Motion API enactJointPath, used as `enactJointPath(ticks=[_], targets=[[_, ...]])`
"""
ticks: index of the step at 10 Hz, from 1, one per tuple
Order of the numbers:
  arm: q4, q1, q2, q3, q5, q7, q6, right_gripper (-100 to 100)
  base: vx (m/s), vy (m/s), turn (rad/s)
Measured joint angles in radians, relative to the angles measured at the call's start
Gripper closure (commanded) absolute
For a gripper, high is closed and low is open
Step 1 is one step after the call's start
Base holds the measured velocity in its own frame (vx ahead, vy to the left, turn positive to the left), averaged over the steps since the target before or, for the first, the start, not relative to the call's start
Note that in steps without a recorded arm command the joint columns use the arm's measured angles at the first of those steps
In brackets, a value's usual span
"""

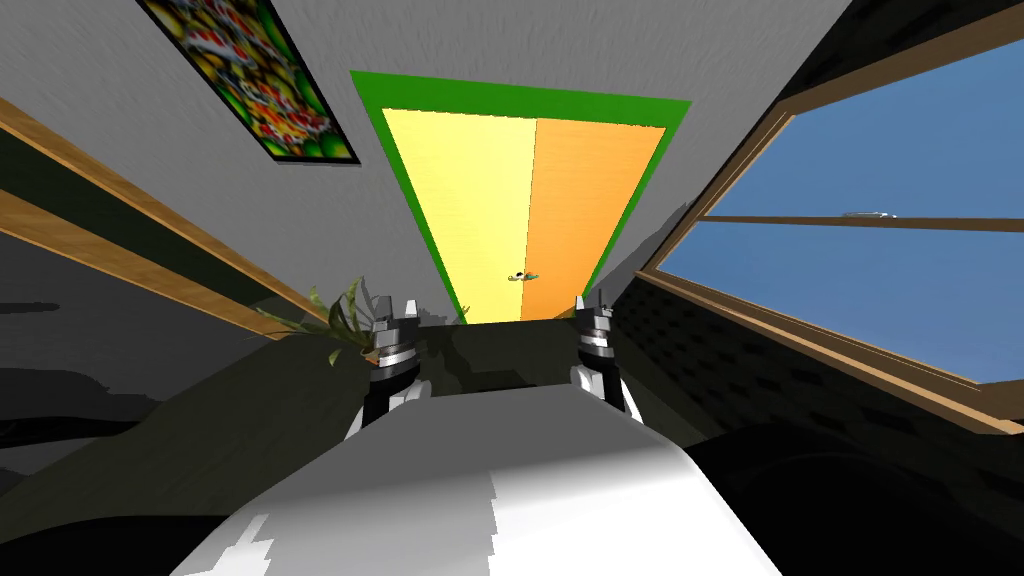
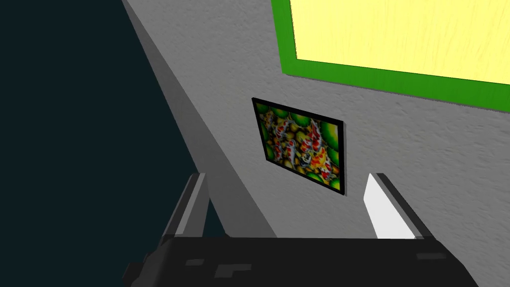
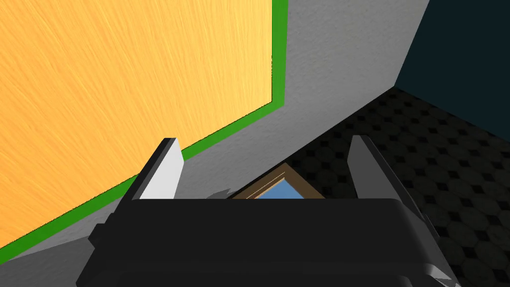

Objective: Pull the door open

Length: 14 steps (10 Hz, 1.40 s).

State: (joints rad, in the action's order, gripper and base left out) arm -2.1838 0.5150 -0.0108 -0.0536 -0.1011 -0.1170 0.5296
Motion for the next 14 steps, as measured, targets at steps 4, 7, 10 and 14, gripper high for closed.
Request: enactJointPath(ticks=[4,7,10,14], targets=[[0.073,-0.011,-0.021,-0.001,-0.001,-0.004,0.02,-100,0.108,-0.009,0.034],[0.154,-0.03,-0.042,-0.005,-0.004,-0.009,0.039,-100,0.132,-0.018,0.047],[0.227,-0.034,-0.059,0.0,-0.003,-0.012,0.062,-100,0.123,0.0,0.039],[0.326,-0.061,-0.081,-0.007,-0.007,-0.018,0.081,-100,0.096,-0.013,0.041]])
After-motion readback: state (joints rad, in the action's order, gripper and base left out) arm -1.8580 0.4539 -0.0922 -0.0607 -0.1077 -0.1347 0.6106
